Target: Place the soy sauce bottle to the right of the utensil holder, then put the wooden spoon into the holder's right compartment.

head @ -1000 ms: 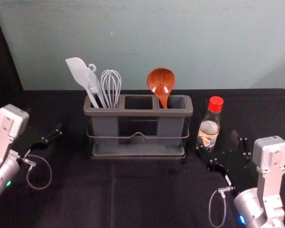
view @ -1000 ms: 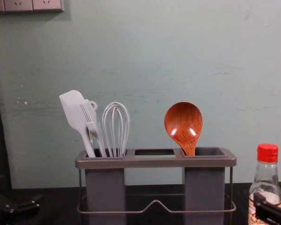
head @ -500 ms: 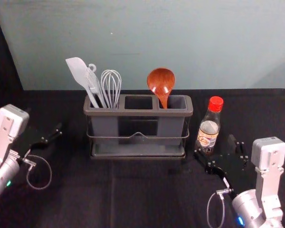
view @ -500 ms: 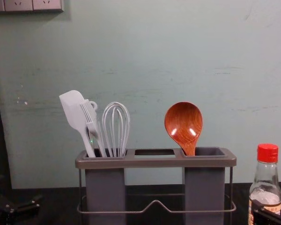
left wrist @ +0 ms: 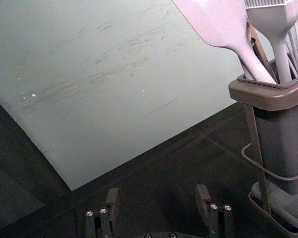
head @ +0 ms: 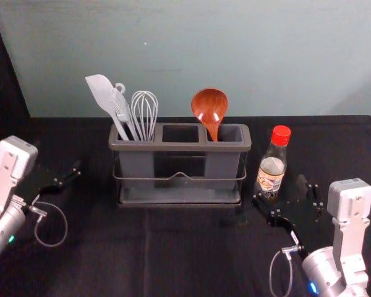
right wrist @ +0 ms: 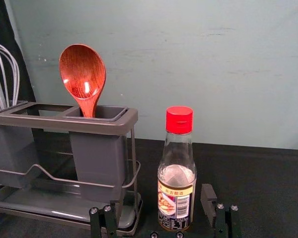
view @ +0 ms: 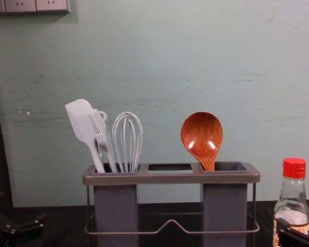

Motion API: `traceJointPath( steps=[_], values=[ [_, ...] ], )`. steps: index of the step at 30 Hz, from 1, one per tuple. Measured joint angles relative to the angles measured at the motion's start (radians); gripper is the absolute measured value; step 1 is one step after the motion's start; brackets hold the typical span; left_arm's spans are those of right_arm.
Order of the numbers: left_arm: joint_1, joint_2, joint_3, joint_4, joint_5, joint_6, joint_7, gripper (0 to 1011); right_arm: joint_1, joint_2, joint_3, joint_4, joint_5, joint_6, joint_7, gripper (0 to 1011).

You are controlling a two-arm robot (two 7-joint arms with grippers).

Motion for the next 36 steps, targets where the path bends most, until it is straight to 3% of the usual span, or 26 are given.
traceJointPath(
  steps=[36],
  values=[
    [0.0, 0.0, 0.0, 0.0, 0.0, 0.0, 0.0, 1011, 0.0, 0.001, -0.001, -0.001, -0.001, -0.002, -0.002, 1004]
  ],
)
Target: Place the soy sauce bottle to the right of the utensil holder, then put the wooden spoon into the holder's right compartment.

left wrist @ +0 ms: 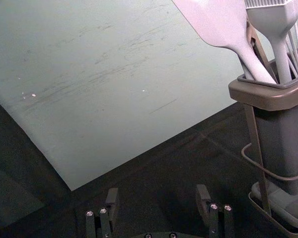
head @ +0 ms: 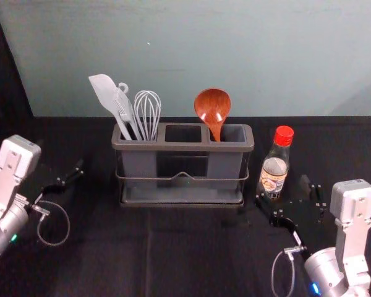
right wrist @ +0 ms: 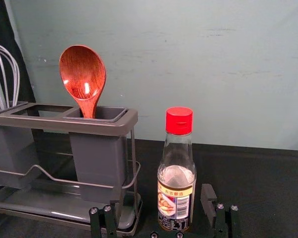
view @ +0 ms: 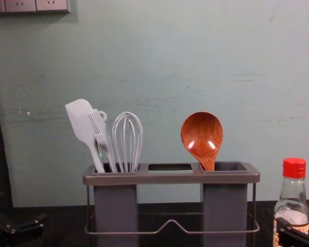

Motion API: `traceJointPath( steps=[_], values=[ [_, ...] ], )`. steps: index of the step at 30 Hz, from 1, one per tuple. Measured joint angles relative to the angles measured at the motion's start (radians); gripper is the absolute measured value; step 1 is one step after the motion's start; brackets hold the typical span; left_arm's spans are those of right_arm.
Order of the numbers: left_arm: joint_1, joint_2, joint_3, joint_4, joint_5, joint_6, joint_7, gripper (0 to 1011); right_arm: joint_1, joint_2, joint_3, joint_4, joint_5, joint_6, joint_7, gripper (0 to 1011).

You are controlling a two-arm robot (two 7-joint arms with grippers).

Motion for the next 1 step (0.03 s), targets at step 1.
traceJointPath(
  steps=[1],
  values=[
    [0.0, 0.0, 0.0, 0.0, 0.0, 0.0, 0.0, 1011, 0.0, 0.0, 0.0, 0.0, 0.0, 0.0, 0.0, 1004]
  ],
)
